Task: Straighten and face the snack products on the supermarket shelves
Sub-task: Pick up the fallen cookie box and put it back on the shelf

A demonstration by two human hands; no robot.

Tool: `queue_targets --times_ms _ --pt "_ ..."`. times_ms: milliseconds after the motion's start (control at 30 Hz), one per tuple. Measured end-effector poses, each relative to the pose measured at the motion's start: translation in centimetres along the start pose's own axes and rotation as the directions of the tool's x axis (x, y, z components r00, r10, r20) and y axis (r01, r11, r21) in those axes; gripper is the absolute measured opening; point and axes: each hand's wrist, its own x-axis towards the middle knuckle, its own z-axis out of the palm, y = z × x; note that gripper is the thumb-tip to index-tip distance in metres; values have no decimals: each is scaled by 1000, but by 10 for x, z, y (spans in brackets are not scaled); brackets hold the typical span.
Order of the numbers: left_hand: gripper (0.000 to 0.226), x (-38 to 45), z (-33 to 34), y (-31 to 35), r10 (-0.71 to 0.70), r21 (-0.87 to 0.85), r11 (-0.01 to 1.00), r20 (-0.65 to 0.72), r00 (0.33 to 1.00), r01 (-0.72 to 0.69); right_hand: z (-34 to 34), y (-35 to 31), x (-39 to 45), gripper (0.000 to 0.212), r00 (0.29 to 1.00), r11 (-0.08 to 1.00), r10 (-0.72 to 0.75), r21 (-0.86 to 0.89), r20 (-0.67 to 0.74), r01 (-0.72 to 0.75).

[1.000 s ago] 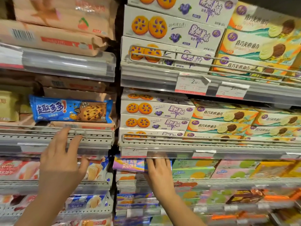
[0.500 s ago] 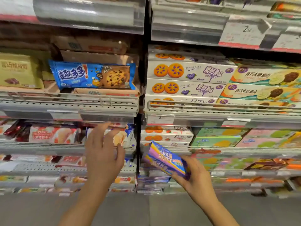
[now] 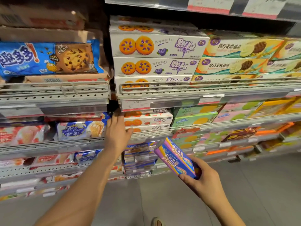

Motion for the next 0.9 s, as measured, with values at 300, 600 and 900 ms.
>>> queue_targets --times_ms 300,600,900 --pt "52 8 -12 -19 12 -101 995 -31 999 -15 -10 15 -16 59 998 997 55 58 -43 -52" --pt "53 13 -6 -24 9 -87 996 -25 1000 -11 -6 17 -10 57 999 999 38 39 -6 -38" --pt "27 -81 52 -35 -366 -450 849 -122 922 277 -6 34 -18 59 997 997 79 0 -5 -79"
